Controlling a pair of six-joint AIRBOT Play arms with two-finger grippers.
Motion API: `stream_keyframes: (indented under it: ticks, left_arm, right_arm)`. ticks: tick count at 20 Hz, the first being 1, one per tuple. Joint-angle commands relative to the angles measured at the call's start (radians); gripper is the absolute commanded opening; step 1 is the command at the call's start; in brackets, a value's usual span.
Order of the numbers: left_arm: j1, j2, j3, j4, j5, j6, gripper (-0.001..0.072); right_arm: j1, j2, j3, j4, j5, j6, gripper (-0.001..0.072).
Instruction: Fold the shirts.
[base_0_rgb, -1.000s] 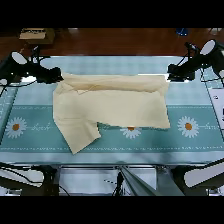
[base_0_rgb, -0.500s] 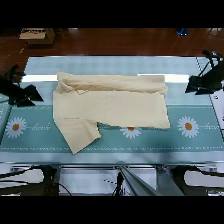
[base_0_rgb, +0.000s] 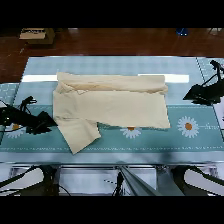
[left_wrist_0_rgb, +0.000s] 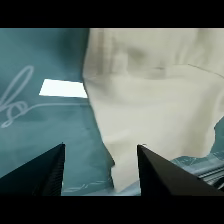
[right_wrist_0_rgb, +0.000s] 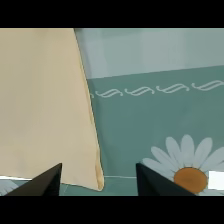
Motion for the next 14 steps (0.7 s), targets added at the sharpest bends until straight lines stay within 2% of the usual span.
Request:
stream_keyframes:
  ticks: [1, 4, 5, 6, 7, 11, 12, 14]
  left_arm:
    - [-0.058, -0.005, -0.076, -0.075, 0.145, 0.017, 0.0549]
    - [-0.115, -0.026, -0.077, -0.134, 0.268, 0.014, 0.0535]
    - [-0.139, -0.031, -0.078, -0.139, 0.296, 0.014, 0.0387]
    - [-0.161, -0.036, -0.078, -0.139, 0.308, 0.014, 0.0169]
    - [-0.179, -0.042, -0.078, -0.138, 0.309, 0.02, 0.0013]
    - [-0.196, -0.044, -0.078, -0.137, 0.253, 0.041, 0.0015]
    - [-0.192, -0.043, -0.078, -0.137, 0.24, 0.041, 0.0015]
    - [-0.188, -0.039, -0.078, -0.138, 0.221, 0.046, 0.0015]
  right_arm:
    - [-0.005, 0.008, -0.012, 0.024, 0.009, -0.002, 0.0549]
    - [-0.005, 0.011, -0.011, 0.024, 0.037, 0.006, 0.0548]
    - [-0.005, 0.021, -0.012, 0.024, 0.043, 0.008, 0.0548]
    - [-0.005, 0.033, -0.011, 0.024, 0.042, 0.011, 0.0548]
    - [-0.006, 0.048, -0.011, 0.022, 0.041, 0.011, 0.0548]
    - [-0.019, 0.082, -0.027, -0.137, 0.051, 0.014, 0.0539]
    - [-0.048, 0.082, -0.059, -0.136, 0.055, 0.018, 0.0539]
    - [-0.125, 0.082, -0.17, -0.018, 0.053, 0.011, 0.054]
